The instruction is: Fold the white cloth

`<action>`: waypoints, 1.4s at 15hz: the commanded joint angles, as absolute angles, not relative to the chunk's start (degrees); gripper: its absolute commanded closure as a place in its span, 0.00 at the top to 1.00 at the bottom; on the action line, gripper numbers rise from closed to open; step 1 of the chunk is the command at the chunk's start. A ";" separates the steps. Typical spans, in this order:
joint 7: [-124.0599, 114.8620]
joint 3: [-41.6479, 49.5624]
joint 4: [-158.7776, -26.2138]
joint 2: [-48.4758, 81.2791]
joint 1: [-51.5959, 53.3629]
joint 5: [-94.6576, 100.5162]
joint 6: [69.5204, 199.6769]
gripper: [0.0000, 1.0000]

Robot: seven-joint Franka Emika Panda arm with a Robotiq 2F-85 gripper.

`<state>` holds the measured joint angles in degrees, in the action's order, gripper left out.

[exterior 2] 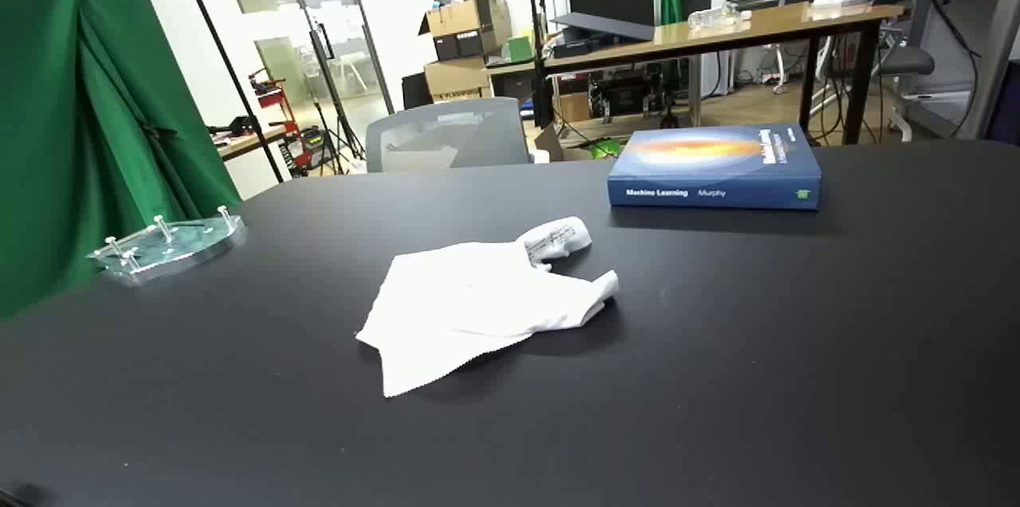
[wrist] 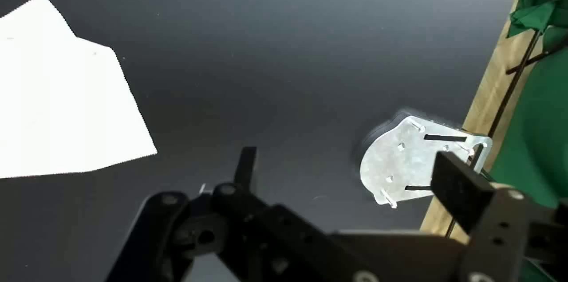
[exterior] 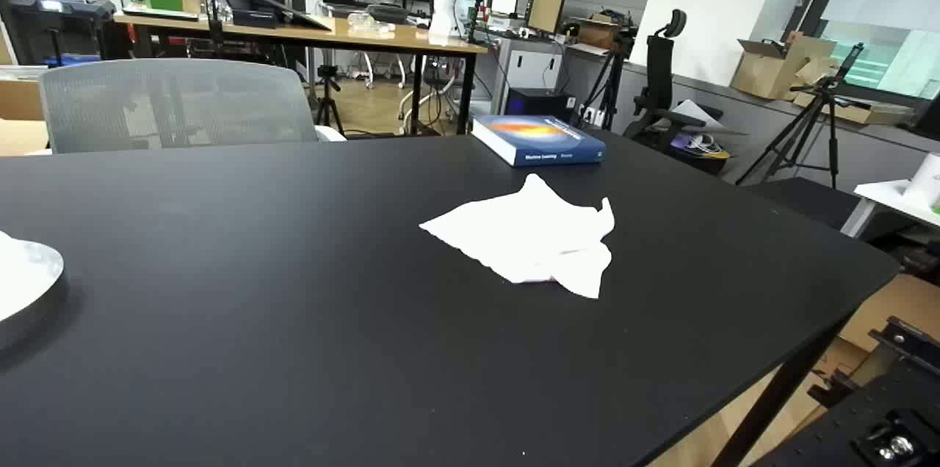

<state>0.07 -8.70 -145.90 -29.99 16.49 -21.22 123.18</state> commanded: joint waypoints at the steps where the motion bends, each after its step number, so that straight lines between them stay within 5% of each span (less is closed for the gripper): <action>1: 0.13 -8.91 -145.78 -29.95 16.24 -21.32 123.00 1.00; 21: -5.37 -8.40 -152.78 -26.98 6.52 -7.48 133.78 1.00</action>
